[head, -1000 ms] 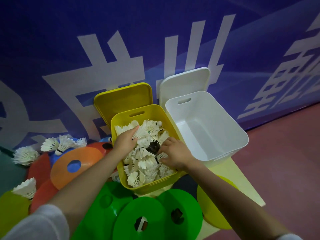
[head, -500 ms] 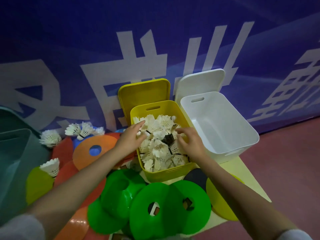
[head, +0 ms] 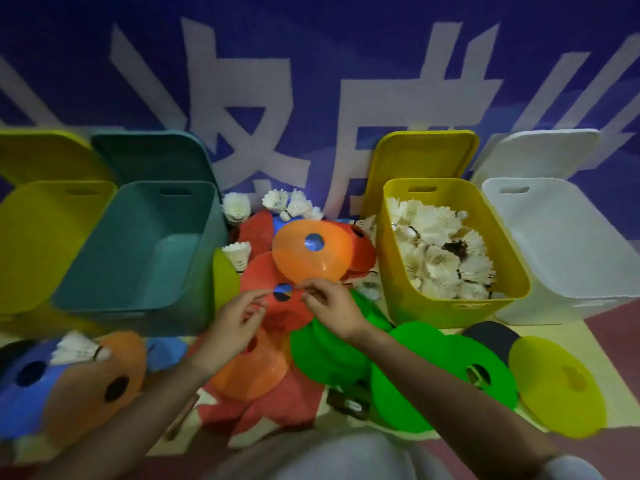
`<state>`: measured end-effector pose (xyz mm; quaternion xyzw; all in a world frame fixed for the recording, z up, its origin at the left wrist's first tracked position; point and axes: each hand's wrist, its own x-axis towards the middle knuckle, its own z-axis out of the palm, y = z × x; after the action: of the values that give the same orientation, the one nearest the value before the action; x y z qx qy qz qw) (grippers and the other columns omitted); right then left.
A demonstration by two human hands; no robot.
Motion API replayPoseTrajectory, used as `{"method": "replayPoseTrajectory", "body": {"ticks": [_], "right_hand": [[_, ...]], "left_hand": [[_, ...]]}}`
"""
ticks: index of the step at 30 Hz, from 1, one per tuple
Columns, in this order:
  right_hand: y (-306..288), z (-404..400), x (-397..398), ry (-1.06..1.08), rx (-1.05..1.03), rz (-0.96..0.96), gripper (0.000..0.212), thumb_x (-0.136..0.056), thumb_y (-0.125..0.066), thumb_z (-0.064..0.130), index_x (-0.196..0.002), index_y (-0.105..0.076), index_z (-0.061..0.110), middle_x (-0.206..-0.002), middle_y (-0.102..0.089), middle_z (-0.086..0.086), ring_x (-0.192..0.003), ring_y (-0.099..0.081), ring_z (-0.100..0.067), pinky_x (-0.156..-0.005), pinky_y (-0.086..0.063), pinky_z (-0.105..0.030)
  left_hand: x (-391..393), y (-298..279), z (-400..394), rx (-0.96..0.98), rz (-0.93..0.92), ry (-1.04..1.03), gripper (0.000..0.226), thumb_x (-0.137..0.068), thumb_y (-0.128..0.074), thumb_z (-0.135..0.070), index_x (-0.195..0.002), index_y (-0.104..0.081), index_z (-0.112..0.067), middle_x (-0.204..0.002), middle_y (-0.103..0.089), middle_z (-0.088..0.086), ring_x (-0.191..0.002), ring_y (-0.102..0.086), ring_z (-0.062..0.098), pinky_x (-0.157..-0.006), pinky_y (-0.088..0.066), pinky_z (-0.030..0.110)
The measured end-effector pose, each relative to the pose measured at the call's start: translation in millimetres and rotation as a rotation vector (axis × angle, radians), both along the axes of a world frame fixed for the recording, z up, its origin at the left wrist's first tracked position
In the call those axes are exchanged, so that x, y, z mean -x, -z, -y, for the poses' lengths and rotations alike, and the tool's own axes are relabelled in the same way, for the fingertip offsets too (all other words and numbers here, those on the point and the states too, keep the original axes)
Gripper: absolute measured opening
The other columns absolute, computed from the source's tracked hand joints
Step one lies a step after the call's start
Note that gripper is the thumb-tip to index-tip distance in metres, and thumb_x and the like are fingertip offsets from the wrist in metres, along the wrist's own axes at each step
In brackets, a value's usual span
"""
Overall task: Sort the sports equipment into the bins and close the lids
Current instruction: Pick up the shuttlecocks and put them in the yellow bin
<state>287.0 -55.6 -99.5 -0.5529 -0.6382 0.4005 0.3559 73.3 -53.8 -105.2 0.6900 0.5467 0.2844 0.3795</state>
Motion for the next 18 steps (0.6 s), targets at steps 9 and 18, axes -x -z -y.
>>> {"method": "replayPoseTrajectory", "body": {"ticks": [9,18], "right_hand": [[53.1,32.8,171.0,-0.304,0.024,0.110,0.035,-0.083,-0.049,0.013,-0.113,-0.065,0.010,-0.102,-0.066,-0.008,-0.087,-0.060,-0.016,-0.077,-0.043,-0.021],[78.5,20.5,222.2,0.066,0.165,0.037,0.031,-0.082,-0.047,0.025,-0.102,-0.068,0.012,-0.096,-0.070,-0.004,-0.092,-0.065,-0.021,-0.079,-0.046,-0.026]], "left_hand": [[175.1,31.0,66.3,0.036,-0.121,-0.316,0.027,-0.092,-0.053,-0.009,-0.104,-0.065,-0.030,-0.106,-0.067,0.005,-0.095,-0.064,0.020,-0.081,-0.051,0.035],[286.6,42.5,22.4,0.231,-0.225,-0.831,0.068,-0.086,-0.068,-0.031,-0.140,-0.039,-0.002,-0.137,-0.044,0.026,-0.128,-0.039,0.041,-0.098,-0.037,0.046]]}}
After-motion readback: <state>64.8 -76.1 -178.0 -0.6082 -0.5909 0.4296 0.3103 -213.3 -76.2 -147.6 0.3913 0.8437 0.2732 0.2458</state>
